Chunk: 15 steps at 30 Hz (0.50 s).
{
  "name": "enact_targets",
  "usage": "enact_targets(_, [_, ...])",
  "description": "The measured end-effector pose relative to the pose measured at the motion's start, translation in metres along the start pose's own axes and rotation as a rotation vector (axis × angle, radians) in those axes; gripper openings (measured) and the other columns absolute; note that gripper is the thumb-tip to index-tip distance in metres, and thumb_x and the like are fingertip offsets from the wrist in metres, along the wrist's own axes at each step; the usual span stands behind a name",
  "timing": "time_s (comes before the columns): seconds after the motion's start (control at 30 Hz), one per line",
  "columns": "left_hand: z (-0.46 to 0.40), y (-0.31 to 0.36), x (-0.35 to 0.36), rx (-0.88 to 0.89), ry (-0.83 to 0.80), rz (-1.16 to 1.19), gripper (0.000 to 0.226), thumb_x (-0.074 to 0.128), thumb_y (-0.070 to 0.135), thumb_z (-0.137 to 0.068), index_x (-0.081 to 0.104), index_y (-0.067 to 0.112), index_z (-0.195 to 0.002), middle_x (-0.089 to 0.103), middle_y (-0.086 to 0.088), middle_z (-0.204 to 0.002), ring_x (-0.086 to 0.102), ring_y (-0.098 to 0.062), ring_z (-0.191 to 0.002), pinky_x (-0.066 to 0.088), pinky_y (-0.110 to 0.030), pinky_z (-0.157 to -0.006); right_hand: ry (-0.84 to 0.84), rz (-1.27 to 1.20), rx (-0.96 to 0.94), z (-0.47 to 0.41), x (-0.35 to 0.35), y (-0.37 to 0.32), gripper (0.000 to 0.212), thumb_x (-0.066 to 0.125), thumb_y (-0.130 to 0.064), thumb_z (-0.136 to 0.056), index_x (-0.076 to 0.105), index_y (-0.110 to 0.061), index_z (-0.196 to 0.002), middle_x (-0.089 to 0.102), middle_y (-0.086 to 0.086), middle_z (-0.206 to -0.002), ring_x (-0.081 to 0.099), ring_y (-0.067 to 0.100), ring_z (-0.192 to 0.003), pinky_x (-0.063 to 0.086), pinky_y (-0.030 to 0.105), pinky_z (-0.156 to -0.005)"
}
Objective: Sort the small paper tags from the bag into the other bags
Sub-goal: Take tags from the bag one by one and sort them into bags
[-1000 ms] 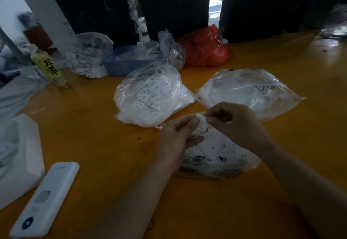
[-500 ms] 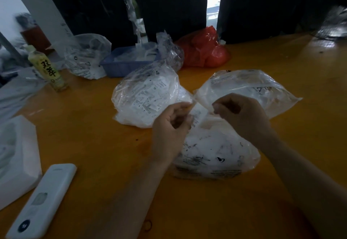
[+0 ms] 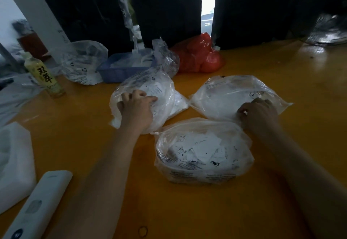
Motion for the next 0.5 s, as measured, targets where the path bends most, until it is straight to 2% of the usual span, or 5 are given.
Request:
enact_targets(0.1, [-0.001, 0.007, 0.005, 0.090, -0.079, 0.055, 0.067, 0.045, 0.001, -0.096, 0.053, 0.045, -0.146, 0.051, 0.004, -0.150, 0.035, -0.033, -0.136, 0.029, -0.054, -0.109, 0.027, -0.070, 0.014, 0.001, -0.003, -0.004, 0.033, 0.062, -0.032, -0.098, 0.066, -0.024, -0.130, 0.064, 0.013, -0.127, 0.054, 0.033, -0.119, 0.043, 0.046, -0.105])
enact_targets(0.23, [0.002, 0.011, 0.003, 0.096, -0.055, 0.164, 0.068, 0.044, -0.004, -0.096, 0.049, 0.038, -0.150, 0.056, -0.004, -0.146, 0.039, -0.031, -0.137, 0.028, -0.050, -0.113, -0.072, -0.028, -0.061, 0.005, -0.002, -0.018, 0.051, 0.055, -0.044, -0.101, 0.042, -0.042, -0.151, 0.043, 0.012, -0.147, 0.038, 0.037, -0.135, 0.030, 0.053, -0.112])
enact_targets(0.3, [0.005, 0.009, 0.001, 0.062, -0.056, 0.211, 0.068, 0.043, -0.004, -0.097, 0.046, 0.036, -0.153, 0.048, -0.009, -0.153, 0.036, -0.030, -0.144, 0.025, -0.048, -0.119, -0.112, 0.029, -0.073, 0.006, -0.001, -0.020, 0.046, 0.053, -0.048, -0.101, 0.048, -0.043, -0.146, 0.043, 0.010, -0.147, 0.038, 0.036, -0.134, 0.030, 0.053, -0.113])
enact_targets(0.37, [0.008, 0.009, -0.005, 0.032, -0.008, 0.262, 0.069, 0.043, -0.007, -0.096, 0.048, 0.033, -0.152, 0.044, -0.010, -0.157, 0.034, -0.030, -0.148, 0.022, -0.048, -0.122, -0.066, 0.017, -0.066, 0.006, -0.004, -0.020, 0.035, 0.058, -0.046, -0.099, 0.062, -0.037, -0.133, 0.050, 0.009, -0.140, 0.043, 0.034, -0.129, 0.037, 0.052, -0.109])
enact_targets(0.5, [0.028, 0.018, -0.021, 0.066, 0.299, 0.380, 0.060, 0.046, -0.013, -0.088, 0.065, 0.020, -0.135, 0.061, -0.005, -0.143, 0.042, -0.027, -0.142, 0.026, -0.041, -0.116, 0.057, -0.086, -0.045, 0.008, -0.010, -0.021, 0.020, 0.065, -0.033, -0.097, 0.075, -0.022, -0.110, 0.062, 0.012, -0.124, 0.051, 0.034, -0.116, 0.044, 0.045, -0.097])
Point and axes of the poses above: each hand's wrist, its own z-axis away from the middle knuckle, its own x-axis out of the palm, y = z × x, the point moved 3 cm from there along -z, towards the middle knuckle
